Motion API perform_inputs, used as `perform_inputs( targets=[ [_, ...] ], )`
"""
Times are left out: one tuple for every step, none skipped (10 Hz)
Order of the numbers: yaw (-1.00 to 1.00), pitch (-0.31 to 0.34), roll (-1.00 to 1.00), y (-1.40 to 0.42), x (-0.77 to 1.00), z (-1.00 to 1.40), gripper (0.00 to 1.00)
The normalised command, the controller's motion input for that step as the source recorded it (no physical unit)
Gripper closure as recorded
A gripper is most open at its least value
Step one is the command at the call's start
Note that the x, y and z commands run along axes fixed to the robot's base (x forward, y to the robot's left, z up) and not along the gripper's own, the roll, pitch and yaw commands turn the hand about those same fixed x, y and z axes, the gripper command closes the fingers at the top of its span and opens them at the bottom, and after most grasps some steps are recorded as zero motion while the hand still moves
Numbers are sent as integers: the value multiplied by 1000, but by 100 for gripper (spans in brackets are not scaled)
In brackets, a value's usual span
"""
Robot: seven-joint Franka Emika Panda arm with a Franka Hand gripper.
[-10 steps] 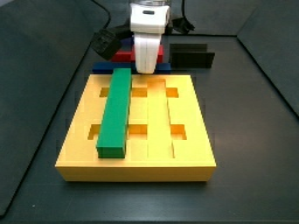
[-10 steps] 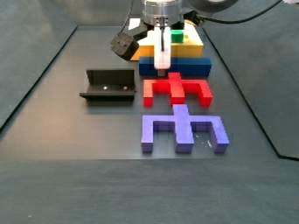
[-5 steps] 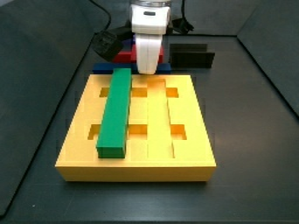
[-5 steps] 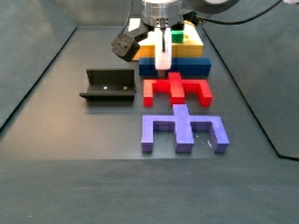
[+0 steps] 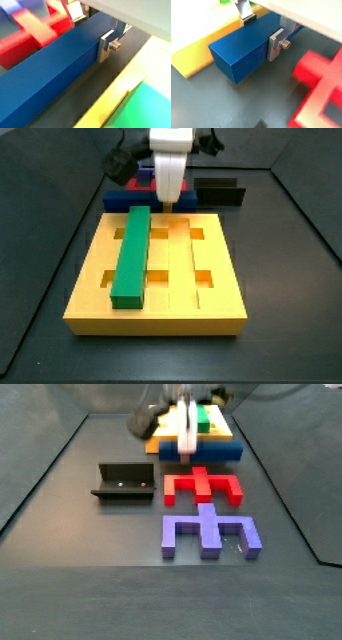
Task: Pick up the blue object. Move up. Move to above the board. Insert the blue object.
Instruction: Move up, then move to above the board.
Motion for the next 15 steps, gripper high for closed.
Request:
perform_inputs(
  targets=[
    [6, 12, -54, 17, -27, 383, 100],
    [0, 0, 0, 0, 0, 1400, 100],
    [-1, 39, -5, -2, -19, 1400, 100],
    [-8, 34, -42, 1, -32, 1400, 100],
    [-13, 15, -70, 4, -22, 1400, 100],
    [-8, 30, -79, 4, -1, 1400, 100],
    [0, 58, -71, 3, -7, 1400, 100],
    [-9, 57, -69, 7, 7, 1400, 100],
    [-6, 63, -69, 9, 21, 989, 100],
    [-9, 69, -65, 9, 38, 387, 100],
    [-7, 65, -66, 9, 37, 222, 100],
    [-6, 59, -64, 9, 20, 167, 100],
    [1000, 18, 26, -1400, -1, 368, 100],
    [1000, 19, 42, -1400, -3, 346, 100],
    [1000, 25, 46, -1400, 11, 355, 100]
  ],
)
